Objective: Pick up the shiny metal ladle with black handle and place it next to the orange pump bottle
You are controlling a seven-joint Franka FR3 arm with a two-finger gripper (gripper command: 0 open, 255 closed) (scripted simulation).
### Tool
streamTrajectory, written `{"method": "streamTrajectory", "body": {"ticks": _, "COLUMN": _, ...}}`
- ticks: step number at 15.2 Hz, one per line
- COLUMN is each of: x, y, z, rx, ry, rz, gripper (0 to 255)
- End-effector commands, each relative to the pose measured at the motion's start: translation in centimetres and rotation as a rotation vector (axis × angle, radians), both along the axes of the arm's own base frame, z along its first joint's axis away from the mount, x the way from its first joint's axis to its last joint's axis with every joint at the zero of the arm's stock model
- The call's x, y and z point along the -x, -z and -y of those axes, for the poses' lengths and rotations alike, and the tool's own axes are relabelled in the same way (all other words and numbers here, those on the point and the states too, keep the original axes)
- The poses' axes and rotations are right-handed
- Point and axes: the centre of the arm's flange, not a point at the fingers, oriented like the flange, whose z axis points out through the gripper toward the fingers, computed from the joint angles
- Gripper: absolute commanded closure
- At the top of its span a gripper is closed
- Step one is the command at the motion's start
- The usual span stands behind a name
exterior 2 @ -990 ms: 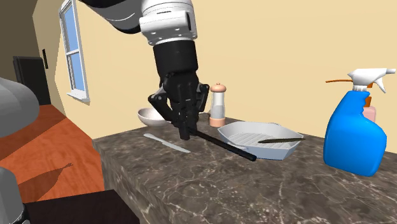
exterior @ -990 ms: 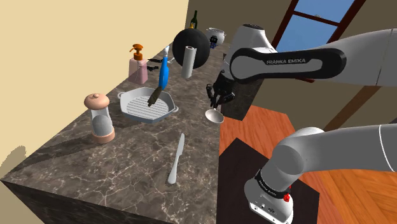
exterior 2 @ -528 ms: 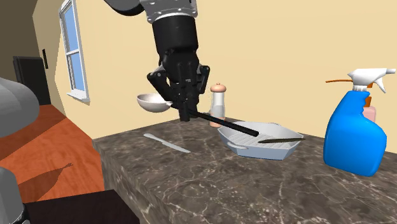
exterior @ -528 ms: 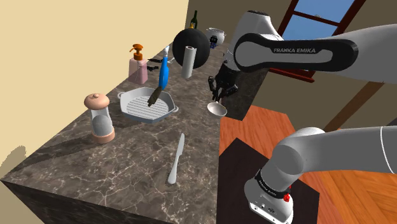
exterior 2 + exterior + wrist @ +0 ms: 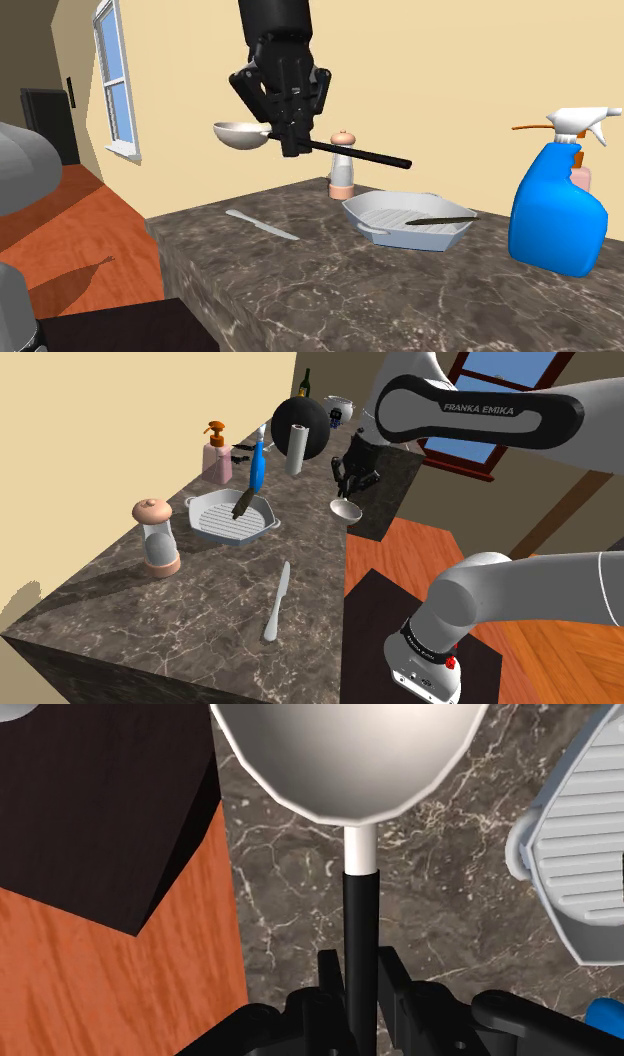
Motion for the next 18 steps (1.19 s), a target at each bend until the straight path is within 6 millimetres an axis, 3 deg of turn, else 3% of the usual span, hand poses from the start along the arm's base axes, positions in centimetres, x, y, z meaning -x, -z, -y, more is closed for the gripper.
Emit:
{"method": "streamTrajectory", "body": {"ticks": 1, "x": 0.1, "y": -1.2, "z": 0.0, "rx": 0.0, "ry": 0.0, "rz": 0.0, "gripper": 255}}
{"method": "streamTrajectory", "body": {"ticks": 18, "x": 0.1, "y": -10.1, "z": 0.0, "rx": 0.0, "ry": 0.0, "rz": 0.0, "gripper": 255}}
